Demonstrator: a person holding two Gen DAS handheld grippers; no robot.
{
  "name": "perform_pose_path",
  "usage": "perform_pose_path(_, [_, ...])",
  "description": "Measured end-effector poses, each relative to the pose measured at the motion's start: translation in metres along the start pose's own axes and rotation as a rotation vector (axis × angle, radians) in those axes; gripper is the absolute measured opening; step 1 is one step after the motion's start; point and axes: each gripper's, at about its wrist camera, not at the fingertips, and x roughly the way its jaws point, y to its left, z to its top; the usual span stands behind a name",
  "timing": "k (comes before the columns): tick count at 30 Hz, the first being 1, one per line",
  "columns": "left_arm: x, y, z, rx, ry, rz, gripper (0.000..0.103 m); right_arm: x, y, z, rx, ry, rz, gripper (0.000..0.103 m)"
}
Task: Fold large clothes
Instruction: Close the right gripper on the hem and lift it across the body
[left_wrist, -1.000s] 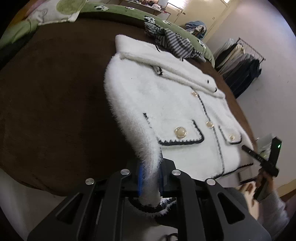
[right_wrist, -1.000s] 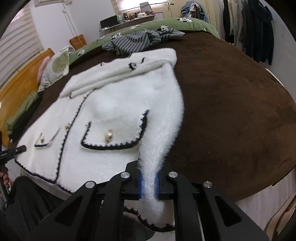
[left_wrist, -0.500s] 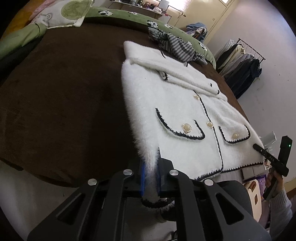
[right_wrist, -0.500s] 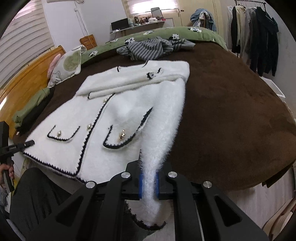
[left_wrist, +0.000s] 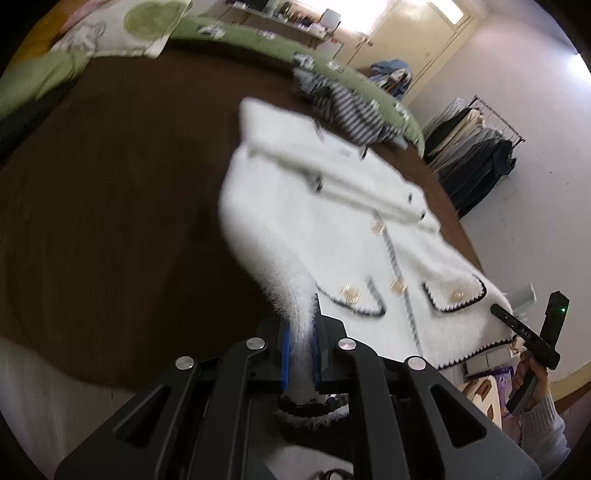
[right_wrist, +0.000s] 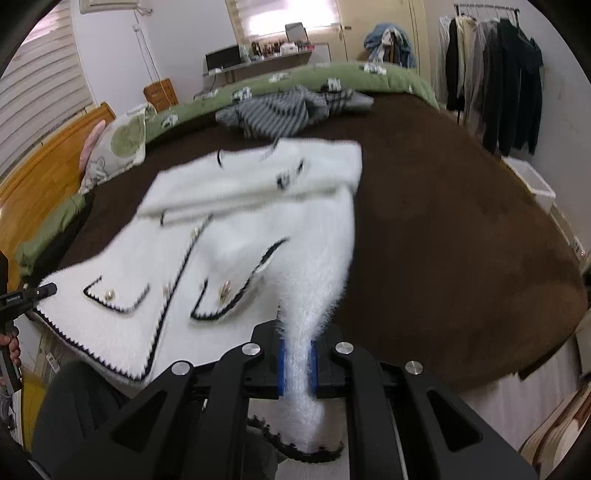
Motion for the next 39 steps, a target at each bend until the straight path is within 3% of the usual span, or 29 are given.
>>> perform_pose_path(13, [0.006, -0.039, 0.138, 0.084, -0.174, 0.014, 0.011, 0.016, -0.002, 0.133, -0.020, -0.125, -0.026, 0.010])
perform_pose_path(21, [0.042, -0.045, 0.202, 0.131, -0.199, 0.057, 0.011, 0.068, -0.009, 0.198, -0.024, -0.137, -0.061, 0.010])
perform_pose_path(26, [0.067, -0.039, 0.233, 0.103, -0.213, 0.070, 0.011, 0.105, -0.018, 0.226, -0.023, -0.111, -0.085, 0.010])
perform_pose_path(32, [0.116, -0.023, 0.280, 0.081, -0.205, 0.150, 0.011, 0.165, -0.026, 0.255, -0.031, -0.067, -0.113, 0.010])
perform_pose_path(39, [0.212, 0.000, 0.306, 0.052, -0.098, 0.228, 0.011, 0.258, -0.036, 0.265, -0.029, 0.046, -0.145, 0.010])
